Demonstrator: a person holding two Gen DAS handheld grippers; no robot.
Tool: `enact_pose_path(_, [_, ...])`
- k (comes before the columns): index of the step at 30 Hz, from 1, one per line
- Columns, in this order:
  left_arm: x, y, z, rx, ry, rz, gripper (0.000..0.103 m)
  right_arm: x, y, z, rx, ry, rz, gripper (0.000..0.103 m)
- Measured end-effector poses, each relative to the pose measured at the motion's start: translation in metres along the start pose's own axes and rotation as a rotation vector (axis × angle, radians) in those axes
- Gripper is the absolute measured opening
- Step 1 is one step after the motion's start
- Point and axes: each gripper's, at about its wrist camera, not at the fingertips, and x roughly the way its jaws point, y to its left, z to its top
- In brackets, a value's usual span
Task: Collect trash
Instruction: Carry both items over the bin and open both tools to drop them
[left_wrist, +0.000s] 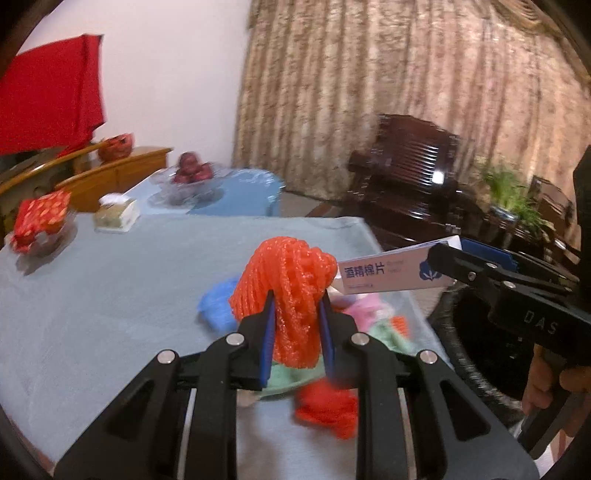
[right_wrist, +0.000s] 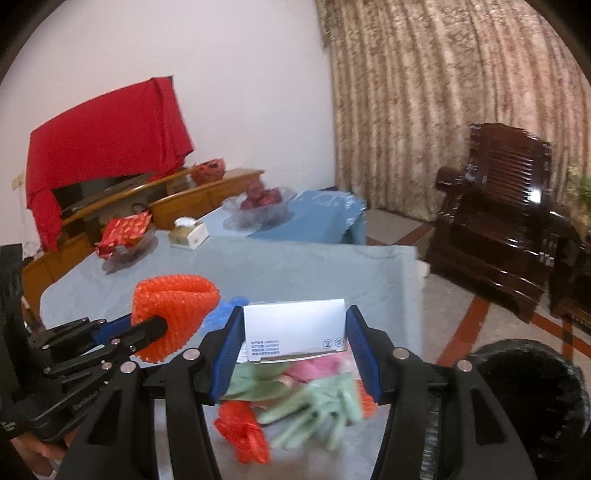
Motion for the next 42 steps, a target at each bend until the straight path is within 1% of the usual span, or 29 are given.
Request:
enact_pose_path(4, [0.005, -0.037, 0.006, 0.032, -0.001, -0.082, 0.020, -0.030, -0.029, -0.002, 0.030, -0.029, -0.067, 0.055])
enact_pose_path(10, [0.021, -0.105, 0.004, 0.090, 0.025, -0.223, 0.021, -0.076, -0.085, -0.015, 0.077, -0.042, -0.214, 0.055])
enact_pose_path(15, [0.040, -0.162, -0.004, 0.134, 0.064, -0.335, 0.021, -0.110, -0.136, -0.044, 0.138, -0.008, -0.347, 0.055])
enact_pose_path(19, [0.057, -0.204, -0.011, 0.169, 0.096, -0.410, 0.021, -0.128, -0.172, -0.068, 0.204, 0.032, -0.427, 0.055])
enact_pose_path(22, [0.069, -0.227, -0.020, 0.189, 0.124, -0.452, 0.021, -0.137, -0.189, -0.081, 0.240, 0.058, -0.471, 0.055])
enact_pose_path(25, [0.082, -0.249, -0.030, 0.197, 0.169, -0.486, 0.022, -0.140, -0.201, -0.091, 0.264, 0.078, -0.493, 0.055])
enact_pose_path(27, [0.086, -0.259, -0.036, 0.208, 0.189, -0.497, 0.025, -0.141, -0.208, -0.099, 0.275, 0.097, -0.504, 0.055])
enact_pose_path(28, [0.086, -0.258, -0.040, 0.211, 0.194, -0.500, 0.030, -0.141, -0.211, -0.103, 0.278, 0.107, -0.506, 0.056])
enact_pose_path(29, [0.086, -0.258, -0.042, 0.211, 0.197, -0.500, 0.039, -0.139, -0.211, -0.104, 0.279, 0.114, -0.507, 0.056])
enact_pose_path(31, [0.087, -0.255, -0.045, 0.207, 0.205, -0.495, 0.052, -0.138, -0.211, -0.108, 0.283, 0.124, -0.512, 0.057])
enact_pose_path(32, [0.086, -0.251, -0.045, 0.202, 0.205, -0.487, 0.054, -0.138, -0.212, -0.109, 0.283, 0.126, -0.512, 0.060])
enact_pose_path(33, [0.087, -0.247, -0.044, 0.198, 0.209, -0.479, 0.056, -0.137, -0.211, -0.109, 0.284, 0.127, -0.513, 0.067])
enact_pose_path(35, [0.087, -0.235, -0.041, 0.176, 0.208, -0.454, 0.064, -0.137, -0.208, -0.109, 0.280, 0.122, -0.521, 0.071])
enact_pose_path(36, [0.082, -0.224, -0.040, 0.167, 0.203, -0.444, 0.067, -0.139, -0.209, -0.112, 0.278, 0.120, -0.520, 0.075])
enact_pose_path(37, [0.080, -0.217, -0.039, 0.162, 0.193, -0.431, 0.070, -0.139, -0.208, -0.110, 0.275, 0.115, -0.519, 0.078])
enact_pose_path(39, [0.073, -0.205, -0.035, 0.159, 0.173, -0.390, 0.077, -0.139, -0.203, -0.107, 0.266, 0.100, -0.523, 0.089])
enact_pose_path(40, [0.070, -0.199, -0.033, 0.156, 0.160, -0.369, 0.082, -0.139, -0.201, -0.106, 0.261, 0.091, -0.525, 0.092])
enact_pose_path(41, [0.066, -0.194, -0.032, 0.154, 0.147, -0.354, 0.085, -0.139, -0.197, -0.103, 0.253, 0.079, -0.529, 0.097])
enact_pose_path(42, [0.060, -0.186, -0.028, 0.155, 0.127, -0.330, 0.087, -0.138, -0.193, -0.100, 0.246, 0.067, -0.531, 0.097])
